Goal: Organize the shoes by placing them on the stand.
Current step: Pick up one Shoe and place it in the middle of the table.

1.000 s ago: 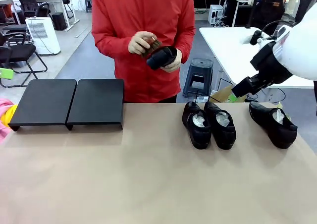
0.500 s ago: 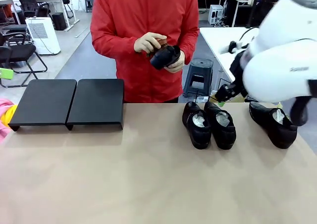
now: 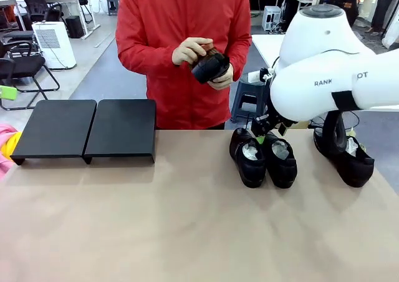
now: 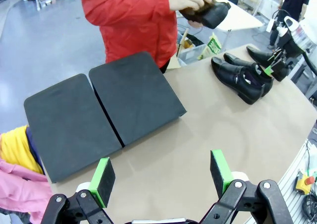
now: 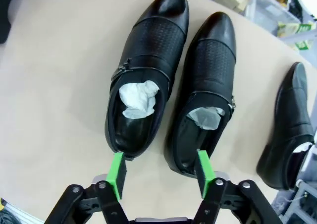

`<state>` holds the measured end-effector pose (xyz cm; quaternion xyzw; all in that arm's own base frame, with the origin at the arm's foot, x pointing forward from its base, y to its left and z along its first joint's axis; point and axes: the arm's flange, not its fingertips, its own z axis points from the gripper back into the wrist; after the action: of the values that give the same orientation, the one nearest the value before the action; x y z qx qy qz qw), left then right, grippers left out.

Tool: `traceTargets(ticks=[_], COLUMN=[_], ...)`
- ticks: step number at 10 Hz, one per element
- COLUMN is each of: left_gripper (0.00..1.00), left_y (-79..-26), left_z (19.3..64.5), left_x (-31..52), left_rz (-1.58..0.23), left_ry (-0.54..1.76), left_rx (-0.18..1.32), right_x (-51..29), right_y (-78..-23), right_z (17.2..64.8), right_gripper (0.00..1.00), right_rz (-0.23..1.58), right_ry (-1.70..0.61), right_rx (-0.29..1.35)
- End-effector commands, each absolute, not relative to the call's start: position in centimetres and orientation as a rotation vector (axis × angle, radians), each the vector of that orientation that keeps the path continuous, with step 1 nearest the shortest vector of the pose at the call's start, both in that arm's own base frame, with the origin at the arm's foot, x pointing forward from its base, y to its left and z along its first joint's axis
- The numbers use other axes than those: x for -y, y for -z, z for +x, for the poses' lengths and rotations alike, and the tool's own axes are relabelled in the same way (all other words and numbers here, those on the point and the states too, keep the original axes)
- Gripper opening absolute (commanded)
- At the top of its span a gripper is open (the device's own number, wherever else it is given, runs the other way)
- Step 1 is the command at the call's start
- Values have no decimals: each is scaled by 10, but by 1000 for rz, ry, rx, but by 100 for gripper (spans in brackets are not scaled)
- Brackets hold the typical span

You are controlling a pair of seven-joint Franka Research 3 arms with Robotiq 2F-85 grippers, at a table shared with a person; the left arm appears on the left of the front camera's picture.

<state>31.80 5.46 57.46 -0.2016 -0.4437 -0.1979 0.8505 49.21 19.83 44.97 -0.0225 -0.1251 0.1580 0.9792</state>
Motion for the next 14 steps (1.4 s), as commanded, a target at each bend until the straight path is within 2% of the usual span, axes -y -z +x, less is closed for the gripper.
traceTargets(ticks=[1,6,14], left_gripper=[100,100,100], left_y=[-575,-575,-575], left_z=[318,318,318], left_x=[-55,-55,-55], left_rz=[-427,-427,-427], left_ry=[421,421,421], left_rx=[938,938,938], right_x=[-198,-210,-211], right_y=[-460,-431,-385], right_z=[500,515,531], right_gripper=[54,54,54], right_rz=[-23,40,38], right_ry=[-241,-146,-43], right_rx=[219,96,94])
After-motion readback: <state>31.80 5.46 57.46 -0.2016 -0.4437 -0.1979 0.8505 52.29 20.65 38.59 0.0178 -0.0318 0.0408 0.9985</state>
